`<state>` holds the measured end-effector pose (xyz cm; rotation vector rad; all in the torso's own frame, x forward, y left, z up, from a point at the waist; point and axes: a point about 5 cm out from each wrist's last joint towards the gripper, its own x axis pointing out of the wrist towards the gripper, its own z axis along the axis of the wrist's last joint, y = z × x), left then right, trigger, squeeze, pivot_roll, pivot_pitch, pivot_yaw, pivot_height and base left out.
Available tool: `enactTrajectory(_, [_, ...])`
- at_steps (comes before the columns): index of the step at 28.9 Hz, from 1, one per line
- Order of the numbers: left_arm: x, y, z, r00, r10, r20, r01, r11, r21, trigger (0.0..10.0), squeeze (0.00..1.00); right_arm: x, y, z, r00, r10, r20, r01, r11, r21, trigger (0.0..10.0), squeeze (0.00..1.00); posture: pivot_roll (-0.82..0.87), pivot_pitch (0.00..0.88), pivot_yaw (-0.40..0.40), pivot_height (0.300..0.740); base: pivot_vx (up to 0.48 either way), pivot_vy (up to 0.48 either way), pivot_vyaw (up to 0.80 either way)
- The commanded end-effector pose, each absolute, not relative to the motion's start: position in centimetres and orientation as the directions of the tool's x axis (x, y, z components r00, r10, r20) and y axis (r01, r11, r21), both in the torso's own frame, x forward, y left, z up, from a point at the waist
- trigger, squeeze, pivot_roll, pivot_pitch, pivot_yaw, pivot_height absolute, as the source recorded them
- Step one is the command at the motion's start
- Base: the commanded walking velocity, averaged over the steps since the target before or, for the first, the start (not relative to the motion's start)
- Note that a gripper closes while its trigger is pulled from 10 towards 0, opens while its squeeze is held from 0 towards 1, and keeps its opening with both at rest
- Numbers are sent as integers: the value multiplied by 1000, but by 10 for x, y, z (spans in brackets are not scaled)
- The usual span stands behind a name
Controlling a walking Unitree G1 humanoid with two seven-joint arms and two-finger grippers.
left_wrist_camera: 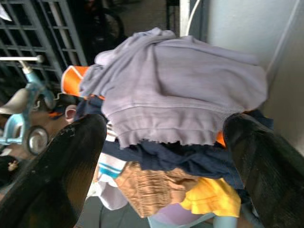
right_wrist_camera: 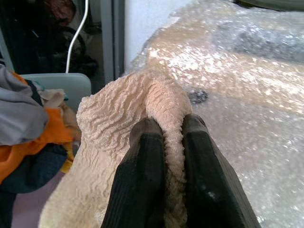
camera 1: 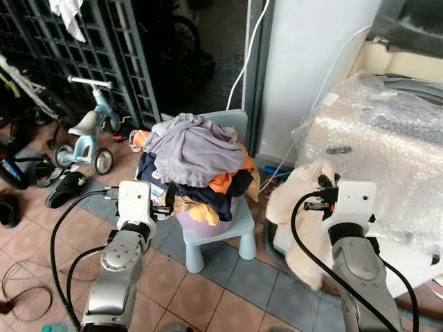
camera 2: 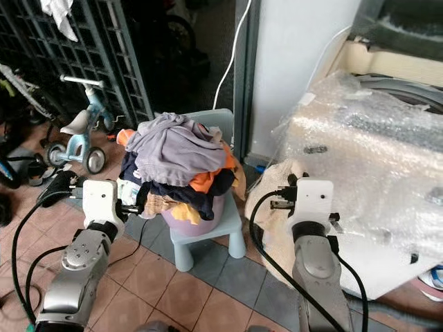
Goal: Clothes washing
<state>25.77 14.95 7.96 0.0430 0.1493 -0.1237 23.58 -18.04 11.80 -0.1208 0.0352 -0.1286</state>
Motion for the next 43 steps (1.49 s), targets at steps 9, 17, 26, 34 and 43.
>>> enactTrajectory(9, [257, 148, 80, 974, -166, -152, 173, 984, 35, 10000, 0, 238, -182, 120, 990, -141, -20, 138, 983, -125, 10000, 0, -100, 0, 67, 740, 308, 0, -749])
enactTrajectory(17, [257, 147, 79, 973, -172, -152, 178, 984, 26, 10000, 0, 236, -182, 118, 990, -137, -26, 133, 983, -127, 10000, 0, -103, 0, 67, 740, 301, -175, -755])
enactTrajectory(26, [256, 146, 79, 972, -174, -159, 181, 983, 31, 10000, 0, 234, -182, 118, 990, -135, -27, 131, 984, -122, 10000, 0, -102, 0, 64, 740, 0, 0, -562])
enactTrajectory(34, [256, 146, 79, 973, -171, -158, 178, 983, 34, 10000, 0, 233, -179, 116, 992, -120, -35, 115, 986, -123, 10000, 0, -98, 0, 59, 740, 0, 0, -184])
enactTrajectory(43, [254, 148, 78, 972, -170, -160, 177, 984, 32, 10000, 0, 233, -176, 115, 994, -98, -42, 93, 990, -106, 10000, 0, -97, 0, 61, 740, 0, -228, 0])
